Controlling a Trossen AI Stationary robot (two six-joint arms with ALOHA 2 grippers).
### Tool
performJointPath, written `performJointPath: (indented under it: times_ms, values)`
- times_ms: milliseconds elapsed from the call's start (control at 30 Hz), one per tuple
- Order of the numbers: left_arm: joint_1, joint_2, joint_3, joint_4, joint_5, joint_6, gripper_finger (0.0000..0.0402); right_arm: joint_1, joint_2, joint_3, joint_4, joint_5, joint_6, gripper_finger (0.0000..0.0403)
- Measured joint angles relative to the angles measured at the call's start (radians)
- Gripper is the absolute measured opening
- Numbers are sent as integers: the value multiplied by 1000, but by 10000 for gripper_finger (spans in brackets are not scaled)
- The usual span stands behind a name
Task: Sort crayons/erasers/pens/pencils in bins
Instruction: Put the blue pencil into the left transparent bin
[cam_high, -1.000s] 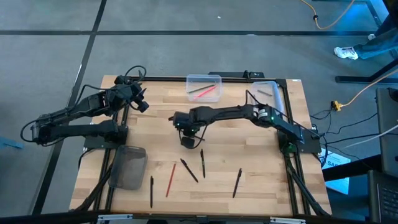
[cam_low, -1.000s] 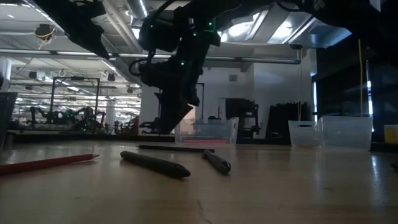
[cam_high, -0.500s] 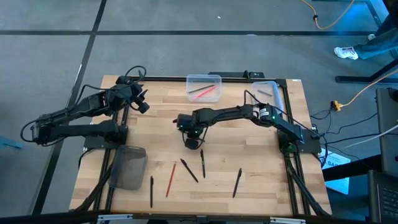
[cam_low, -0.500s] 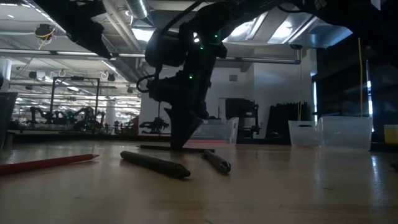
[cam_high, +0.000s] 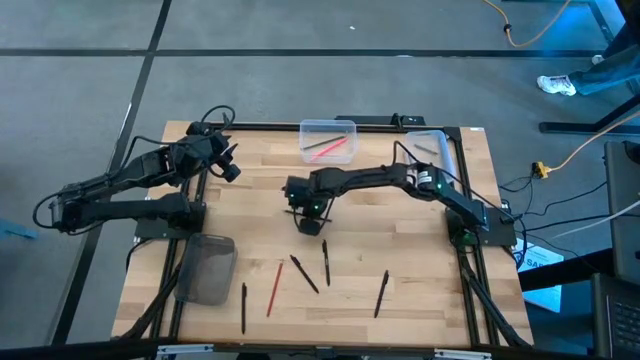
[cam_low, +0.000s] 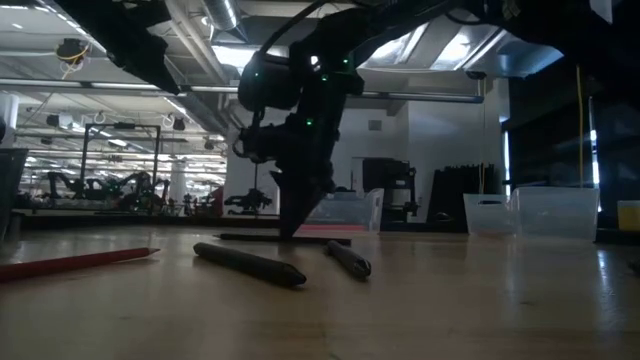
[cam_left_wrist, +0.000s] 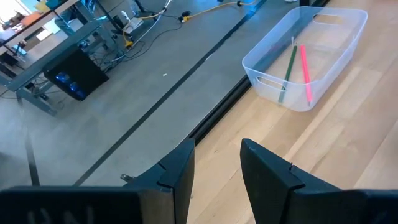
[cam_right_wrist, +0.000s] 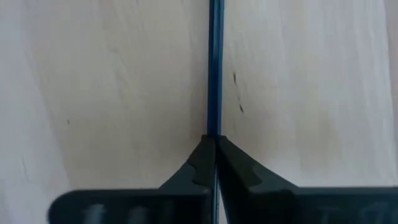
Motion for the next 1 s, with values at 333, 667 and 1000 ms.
performJointPath:
  times_ms: [333,667,1000]
  values:
    - [0,0,0,0,0,1,124,-77,7,262,-289,101,-210,4]
    - [0,0,0,0,-1,20,124,-255,-32,417,-412,360,-417,4]
    - [0,0,0,-1,-1,21,124,-304,-27,322,-346,80,-365,45]
